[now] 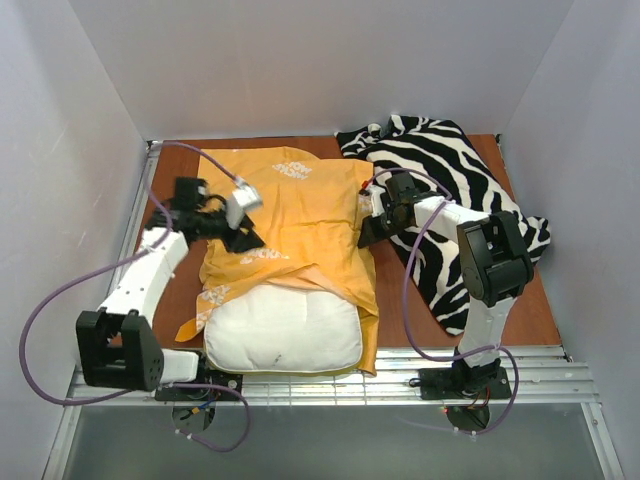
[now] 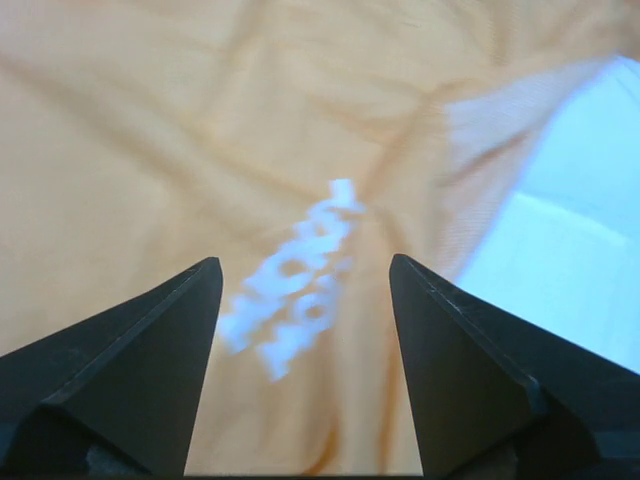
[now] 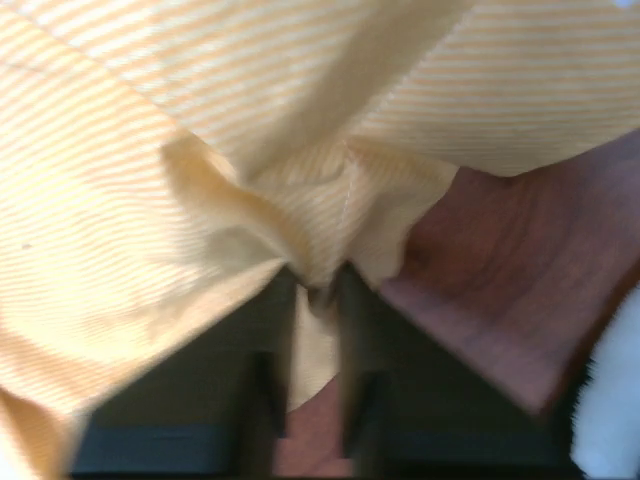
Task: Put the pillow into the pillowcase
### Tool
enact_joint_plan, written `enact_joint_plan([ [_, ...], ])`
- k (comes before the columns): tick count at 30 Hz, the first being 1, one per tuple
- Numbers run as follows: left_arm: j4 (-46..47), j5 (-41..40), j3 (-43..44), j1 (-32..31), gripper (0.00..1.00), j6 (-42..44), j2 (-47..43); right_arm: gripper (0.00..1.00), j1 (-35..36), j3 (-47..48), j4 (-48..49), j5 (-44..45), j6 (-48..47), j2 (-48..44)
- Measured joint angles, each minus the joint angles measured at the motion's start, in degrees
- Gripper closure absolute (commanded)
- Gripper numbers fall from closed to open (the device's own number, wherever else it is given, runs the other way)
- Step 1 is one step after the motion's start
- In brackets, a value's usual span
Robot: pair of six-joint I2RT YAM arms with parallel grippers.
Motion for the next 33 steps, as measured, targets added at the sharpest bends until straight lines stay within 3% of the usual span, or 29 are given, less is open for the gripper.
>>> enact_joint_plan([
  [6,3.8,-9.1,-14.7,-29.6,0.34,3.9,-7.4,0.99,-0.1,-1.3,2.1,-8.0,-0.2,-0.6],
  [11,10.6,-16.2,-17.4,-43.1,0.34,3.8,-5.3,0.99,-0.2,-5.7,2.4,-13.1,-0.1,-6.2],
  [19,17.5,-22.3,-19.9,-53.4,0.36,1.9,0.3,0.99,-0.2,-7.4,1.8,-17.5,1.0,-10.7],
  [23,19.2,-23.6,-20.2,-54.4,0.34,-0.3,2.3,0.99,-0.2,-8.4,0.5,-17.4,0.7,-10.7],
  [28,17.3,-24.1,-23.8,-55.0,0.33,-0.6,-9.0,0.99,-0.2,-9.6,-0.2,-16.5,-0.1,-10.5],
  [33,10.1,-21.7,-21.0,-56.4,0.33,0.1,-15.2,0.99,-0.2,-9.7,-0.3,-16.2,-0.3,-9.2],
])
